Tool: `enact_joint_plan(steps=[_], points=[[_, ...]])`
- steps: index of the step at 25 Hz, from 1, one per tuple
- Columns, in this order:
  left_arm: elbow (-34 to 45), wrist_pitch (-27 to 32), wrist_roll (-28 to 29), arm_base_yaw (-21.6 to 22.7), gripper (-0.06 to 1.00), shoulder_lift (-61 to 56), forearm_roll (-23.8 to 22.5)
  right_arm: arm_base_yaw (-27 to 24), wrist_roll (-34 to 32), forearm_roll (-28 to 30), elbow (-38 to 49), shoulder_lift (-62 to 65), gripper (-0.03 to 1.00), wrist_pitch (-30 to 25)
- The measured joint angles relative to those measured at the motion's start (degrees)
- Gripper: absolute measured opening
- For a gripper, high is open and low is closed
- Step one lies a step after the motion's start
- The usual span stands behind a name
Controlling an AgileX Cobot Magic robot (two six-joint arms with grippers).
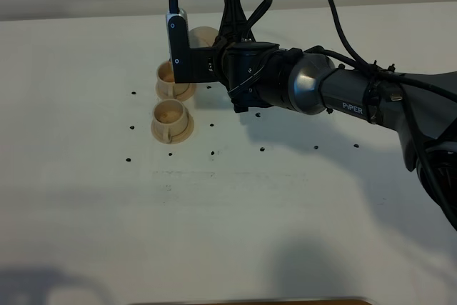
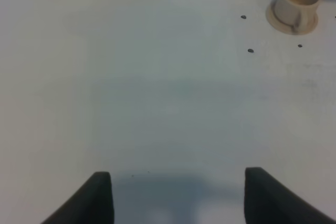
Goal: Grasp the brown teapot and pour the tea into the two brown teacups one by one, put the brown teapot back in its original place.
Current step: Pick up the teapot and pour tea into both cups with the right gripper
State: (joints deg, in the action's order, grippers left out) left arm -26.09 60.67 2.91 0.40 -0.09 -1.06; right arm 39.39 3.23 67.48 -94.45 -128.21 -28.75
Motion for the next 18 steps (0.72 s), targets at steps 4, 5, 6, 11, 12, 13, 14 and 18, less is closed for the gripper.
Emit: enact_joint_plan(steps=[4,5,6,11,12,13,14,18], points=[[0.0,0.0,0.0,0.0,0.6,0.0,0.0,0.0,0.7,0.0,0.0,0.0,0.09,0.0],[0.0,0.0,0.0,0.0,0.6,0.0,0.0,0.0,0.9,0.0,0.0,0.0,0.09,0.1],[0.0,0.0,0.0,0.0,0.6,0.0,0.0,0.0,1.0,0.0,0.0,0.0,0.09,0.1],[0.0,0.0,0.0,0.0,0.6,0.0,0.0,0.0,1.6,0.2,-0.4,0.0,0.09,0.1],[0.0,0.0,0.0,0.0,0.6,0.0,0.0,0.0,1.9,0.4,-0.4,0.0,0.09,0.1],[0.0,0.0,0.0,0.0,0.6,0.0,0.0,0.0,2.2,0.4,-0.4,0.0,0.09,0.1],[0.0,0.0,0.0,0.0,0.6,0.0,0.0,0.0,2.4,0.4,-0.4,0.0,0.09,0.1],[0.0,0.0,0.0,0.0,0.6,0.0,0.0,0.0,3.1,0.6,-0.4,0.0,0.09,0.0]])
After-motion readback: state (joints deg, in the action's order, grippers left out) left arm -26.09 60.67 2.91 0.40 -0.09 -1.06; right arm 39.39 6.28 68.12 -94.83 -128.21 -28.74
